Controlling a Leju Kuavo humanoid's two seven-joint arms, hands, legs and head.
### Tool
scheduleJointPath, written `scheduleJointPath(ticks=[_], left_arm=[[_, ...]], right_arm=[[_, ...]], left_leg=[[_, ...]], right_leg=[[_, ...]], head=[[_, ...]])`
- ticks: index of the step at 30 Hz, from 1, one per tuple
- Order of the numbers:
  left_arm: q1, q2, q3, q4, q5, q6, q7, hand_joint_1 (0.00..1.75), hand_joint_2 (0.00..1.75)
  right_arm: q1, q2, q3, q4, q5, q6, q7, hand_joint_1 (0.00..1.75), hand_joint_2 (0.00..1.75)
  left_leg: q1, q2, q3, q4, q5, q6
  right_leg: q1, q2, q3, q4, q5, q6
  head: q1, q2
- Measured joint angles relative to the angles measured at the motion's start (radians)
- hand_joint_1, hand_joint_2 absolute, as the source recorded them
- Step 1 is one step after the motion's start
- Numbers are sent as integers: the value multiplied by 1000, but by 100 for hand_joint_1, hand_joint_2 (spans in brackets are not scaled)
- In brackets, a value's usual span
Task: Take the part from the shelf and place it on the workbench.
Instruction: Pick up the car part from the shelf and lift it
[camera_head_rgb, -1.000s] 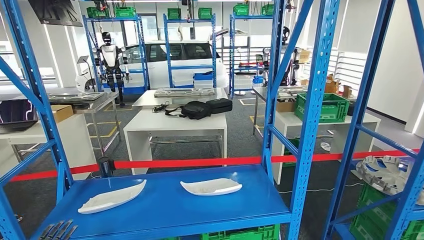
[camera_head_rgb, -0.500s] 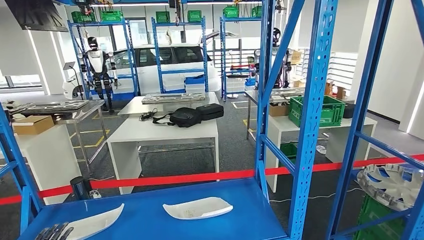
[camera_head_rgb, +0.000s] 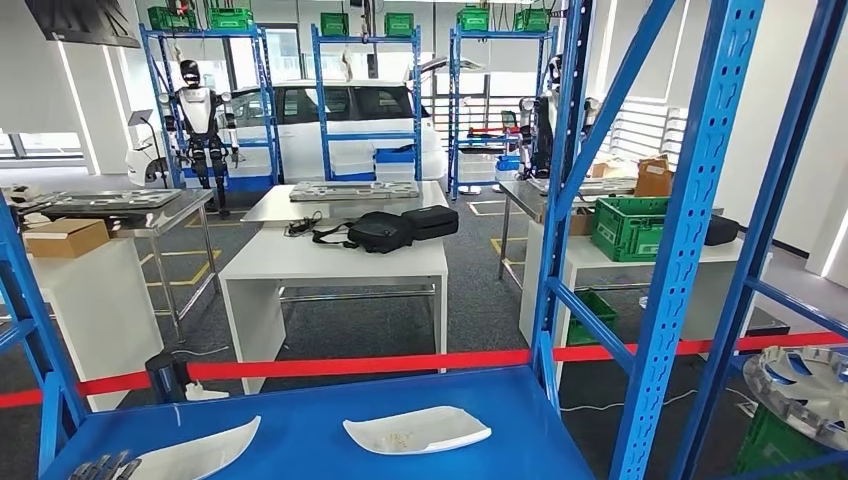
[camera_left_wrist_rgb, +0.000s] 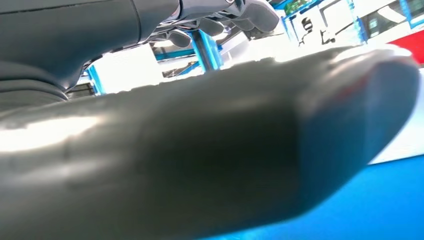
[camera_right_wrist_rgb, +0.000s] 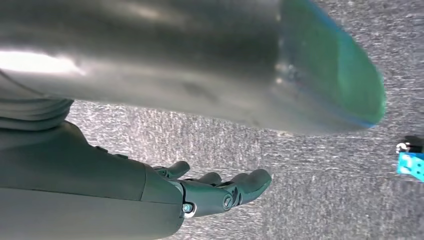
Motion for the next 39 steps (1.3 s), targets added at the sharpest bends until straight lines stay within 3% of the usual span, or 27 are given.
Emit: scheduleJointPath(ticks=[2, 6, 8, 13, 22, 30, 34, 39], left_arm=[[-1, 1, 0, 1, -16, -40, 12, 0, 0], [-1, 8, 0, 2, -38, -106, 35, 0, 175], [-1, 12, 0, 2, -43, -129, 42, 0, 175], [-2, 17, 3, 2, -55, -154, 46, 0, 175], [-1, 17, 3, -1, -194, -32, 98, 0, 175], [-1, 17, 0, -1, -211, -12, 104, 0, 175], [1, 16, -11, -3, -256, 62, 113, 0, 175], [3, 13, -11, -3, -250, 31, 91, 0, 175]], right_arm=[[-2, -1, 0, 0, 0, 1, 0, 0, 0], [-4, -1, -2, 0, -1, 5, -1, 0, 0], [-4, -2, -4, 0, -2, 8, -1, 0, 0], [-4, -1, -8, 0, -4, 11, -2, 0, 0], [-5, -1, -16, 0, -12, 10, -1, 0, 0], [-6, -1, -16, 0, -14, 10, -1, 0, 0], [-6, -1, -20, 0, -19, 8, -1, 0, 0], [-6, 0, -22, 0, -19, 8, -2, 0, 0]], left_leg=[[-2, -2, 0, 2, -4, -6], [-2, -3, 3, -4, -1, -10], [-3, -3, 6, -9, 3, -17], [-3, -3, 9, -13, 3, -21], [-3, -3, 9, -13, -1, -26], [-3, -3, 9, -13, -1, -25], [-3, -3, 9, -13, -2, -24], [-3, -3, 9, -13, -2, -24]], right_leg=[[4, -2, 17, -66, 33, -6], [5, -2, 17, -73, 39, -5], [4, -2, 17, -73, 39, -8], [5, -2, 18, -73, 37, -13], [4, -1, 19, -75, 34, -15], [4, -1, 19, -75, 33, -15], [4, -1, 21, -78, 33, -15], [4, -1, 22, -79, 34, -15]], head=[[0, 0], [-1, 0], [-2, 0], [-2, 0], [-1, 0], [-1, 0], [-1, 0], [-1, 0]])
